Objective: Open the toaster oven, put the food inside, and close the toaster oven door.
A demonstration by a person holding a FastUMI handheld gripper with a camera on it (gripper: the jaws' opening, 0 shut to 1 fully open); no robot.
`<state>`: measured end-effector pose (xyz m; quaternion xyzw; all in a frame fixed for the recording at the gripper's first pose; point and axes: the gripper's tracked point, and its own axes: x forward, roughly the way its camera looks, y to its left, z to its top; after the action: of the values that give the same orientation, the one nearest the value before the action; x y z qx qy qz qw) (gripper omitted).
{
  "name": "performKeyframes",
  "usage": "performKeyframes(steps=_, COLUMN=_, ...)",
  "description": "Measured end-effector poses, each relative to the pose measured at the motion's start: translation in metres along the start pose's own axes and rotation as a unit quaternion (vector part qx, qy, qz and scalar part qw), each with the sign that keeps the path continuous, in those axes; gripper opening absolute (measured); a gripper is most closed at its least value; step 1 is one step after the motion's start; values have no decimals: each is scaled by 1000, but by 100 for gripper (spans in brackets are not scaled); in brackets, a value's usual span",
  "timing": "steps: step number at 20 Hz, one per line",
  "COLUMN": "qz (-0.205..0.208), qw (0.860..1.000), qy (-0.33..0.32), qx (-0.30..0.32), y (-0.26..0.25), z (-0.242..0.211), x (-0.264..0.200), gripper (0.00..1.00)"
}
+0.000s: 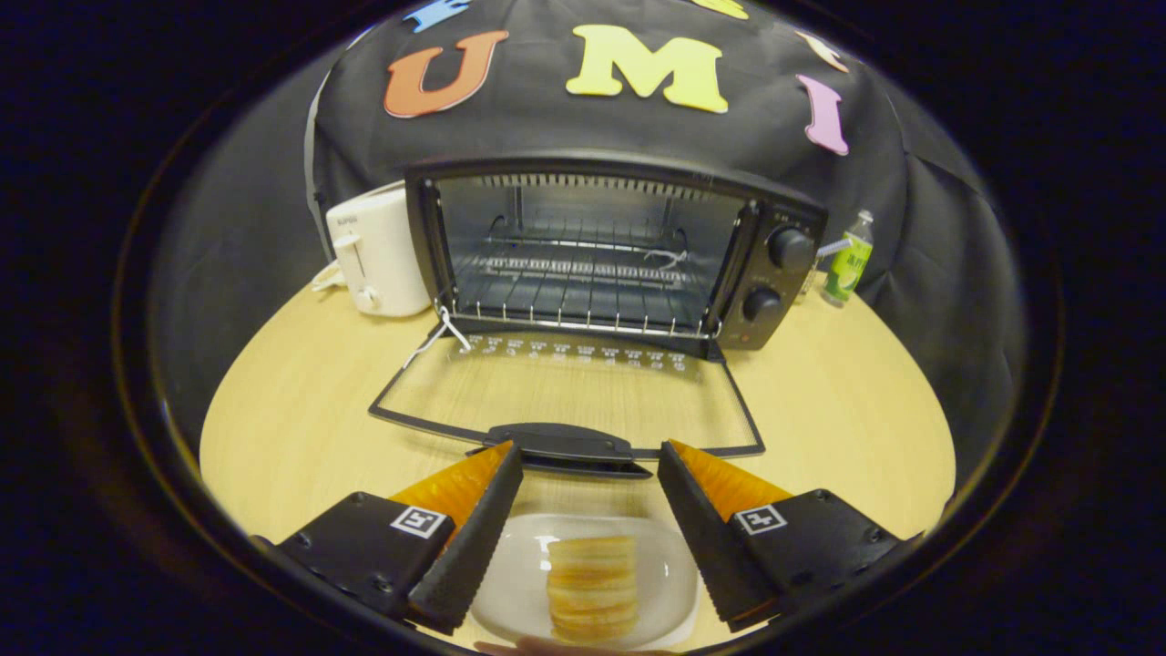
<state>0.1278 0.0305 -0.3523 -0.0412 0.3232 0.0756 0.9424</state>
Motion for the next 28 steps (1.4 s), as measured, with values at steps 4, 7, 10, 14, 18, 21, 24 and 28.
performKeyframes(steps=4, qz=-6, qw=1000, qy=-4, qx=-17, y=0, z=-1, x=-13, gripper=100)
performKeyframes(steps=7, qz=6, qw=1000, qy=8, qx=10, y=-5, z=-15, x=-19, gripper=100)
performKeyframes(steps=10, qz=20, qw=999, qy=4, qx=28, y=-9, z=-24, x=-36, gripper=100)
performKeyframes(steps=14, qz=38, qw=999, qy=-2, qx=20, y=-11, z=-45, x=-56, gripper=100)
performKeyframes(steps=18, qz=43, qw=999, qy=-17, qx=25, y=-11, z=-70, x=-74, gripper=100)
performKeyframes(steps=21, qz=39, qw=999, qy=-10, qx=20, y=-12, z=-92, x=-72, gripper=100)
performKeyframes(steps=24, qz=45, qw=999, qy=3, qx=21, y=-11, z=-100, x=-69, gripper=98)
performKeyframes(steps=28, qz=42, qw=999, qy=-4, qx=33, y=-13, z=-99, x=-66, gripper=86)
